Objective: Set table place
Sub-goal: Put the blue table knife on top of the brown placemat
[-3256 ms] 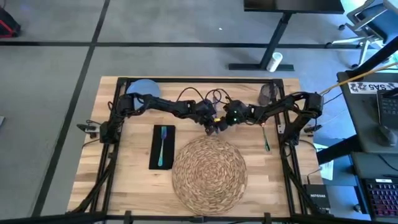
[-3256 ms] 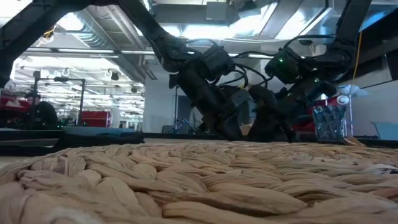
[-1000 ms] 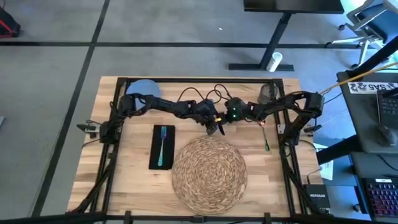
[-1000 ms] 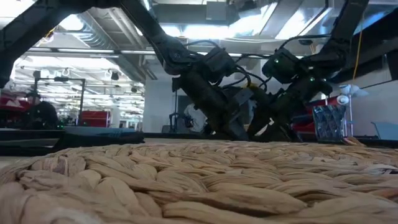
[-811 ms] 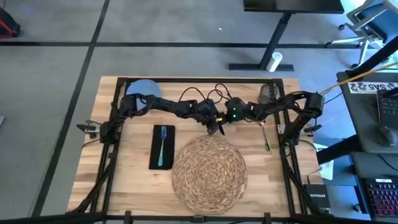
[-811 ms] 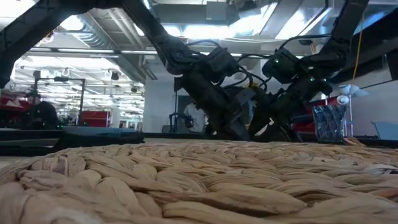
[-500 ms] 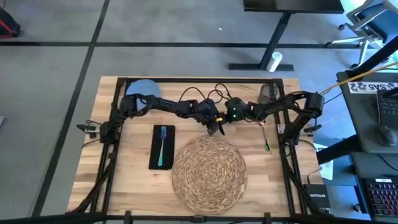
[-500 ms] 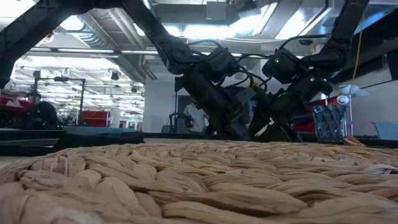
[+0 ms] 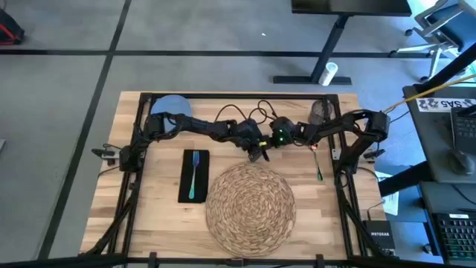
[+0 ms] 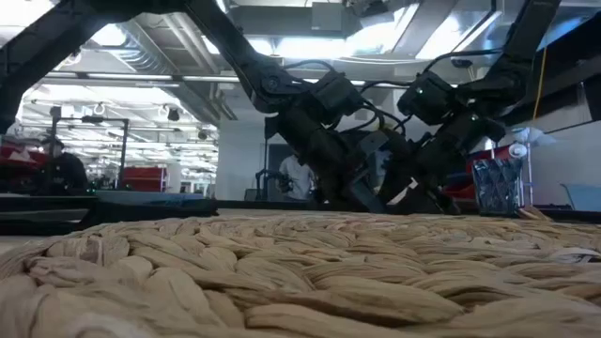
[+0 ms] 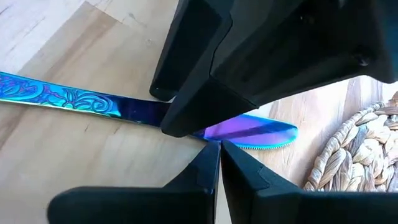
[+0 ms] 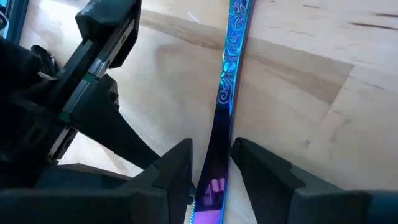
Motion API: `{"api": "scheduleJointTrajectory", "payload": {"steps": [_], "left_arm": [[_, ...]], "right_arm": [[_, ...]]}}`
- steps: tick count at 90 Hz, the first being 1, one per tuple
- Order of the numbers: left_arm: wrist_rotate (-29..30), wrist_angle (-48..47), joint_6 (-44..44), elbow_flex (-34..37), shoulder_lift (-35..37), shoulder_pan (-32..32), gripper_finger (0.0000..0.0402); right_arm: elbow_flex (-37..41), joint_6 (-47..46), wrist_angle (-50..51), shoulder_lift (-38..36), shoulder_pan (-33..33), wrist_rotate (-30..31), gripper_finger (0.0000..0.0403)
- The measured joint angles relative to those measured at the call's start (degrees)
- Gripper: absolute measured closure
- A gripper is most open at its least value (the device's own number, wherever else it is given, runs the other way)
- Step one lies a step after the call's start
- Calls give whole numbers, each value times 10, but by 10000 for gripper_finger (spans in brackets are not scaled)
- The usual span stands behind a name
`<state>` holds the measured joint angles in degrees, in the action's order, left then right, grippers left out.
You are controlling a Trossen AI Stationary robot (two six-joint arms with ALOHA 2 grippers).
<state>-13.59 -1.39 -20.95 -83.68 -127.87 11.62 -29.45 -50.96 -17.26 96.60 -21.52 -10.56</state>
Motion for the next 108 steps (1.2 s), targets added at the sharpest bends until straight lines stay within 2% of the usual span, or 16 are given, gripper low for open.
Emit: {"api": "scheduleJointTrajectory", "payload": {"steps": [21, 59, 108], "left_arm": [[-14, 0, -12, 0, 3, 0, 402], [-3, 1, -3, 1, 9, 0, 402], [9, 4, 1, 1, 11, 0, 402]], "right_arm": [[0, 4, -1, 0, 0, 0, 280], [1, 3, -3, 0, -7, 3, 280], [-2, 9, -1, 0, -26, -32, 280]]}}
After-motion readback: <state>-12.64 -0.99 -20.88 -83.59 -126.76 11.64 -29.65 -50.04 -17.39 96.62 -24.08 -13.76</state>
